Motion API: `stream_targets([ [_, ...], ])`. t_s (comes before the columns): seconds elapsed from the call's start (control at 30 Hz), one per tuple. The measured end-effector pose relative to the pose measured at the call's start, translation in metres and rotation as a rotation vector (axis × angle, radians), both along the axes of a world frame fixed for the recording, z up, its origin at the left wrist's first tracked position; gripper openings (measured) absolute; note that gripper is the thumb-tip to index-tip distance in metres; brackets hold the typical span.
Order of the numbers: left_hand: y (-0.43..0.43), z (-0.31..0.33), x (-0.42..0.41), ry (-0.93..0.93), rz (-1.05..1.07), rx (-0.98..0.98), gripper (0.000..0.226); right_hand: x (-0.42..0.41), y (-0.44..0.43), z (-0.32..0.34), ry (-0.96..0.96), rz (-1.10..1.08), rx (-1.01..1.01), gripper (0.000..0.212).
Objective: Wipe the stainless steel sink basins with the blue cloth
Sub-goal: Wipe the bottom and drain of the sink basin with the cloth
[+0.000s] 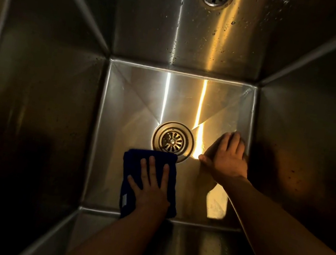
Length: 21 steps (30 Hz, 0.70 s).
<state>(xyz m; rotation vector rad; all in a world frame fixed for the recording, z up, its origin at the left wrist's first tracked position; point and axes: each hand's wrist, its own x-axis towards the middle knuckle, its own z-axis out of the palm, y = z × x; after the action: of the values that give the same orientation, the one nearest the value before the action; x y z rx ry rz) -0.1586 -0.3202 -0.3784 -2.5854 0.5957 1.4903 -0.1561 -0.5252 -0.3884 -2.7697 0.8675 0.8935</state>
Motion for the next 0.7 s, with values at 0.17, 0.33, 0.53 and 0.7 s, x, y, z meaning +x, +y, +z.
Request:
stream_targets([
  [0.17, 0.001, 0.008, -0.005, -0.085, 0.030, -0.095, 0.092, 0.010, 0.016, 0.016, -0.071, -0.051, 0.024, 0.088],
  [0.33, 0.029, 0.029, 0.050, -0.486, 0.271, -0.402, 0.052, 0.010, 0.071, 0.039, -0.401, 0.198, 0.117, 0.068],
  [0.53, 0.061, 0.001, 0.127, -0.685, 0.189, -0.371, 0.070, -0.003, 0.138, 0.029, -0.267, 0.684, 0.367, 0.077],
  [0.7, 0.064, -0.033, 0.150, -0.485, -0.047, -0.283, 0.068, -0.010, 0.150, 0.002, -0.040, 0.800, 0.391, 0.080],
])
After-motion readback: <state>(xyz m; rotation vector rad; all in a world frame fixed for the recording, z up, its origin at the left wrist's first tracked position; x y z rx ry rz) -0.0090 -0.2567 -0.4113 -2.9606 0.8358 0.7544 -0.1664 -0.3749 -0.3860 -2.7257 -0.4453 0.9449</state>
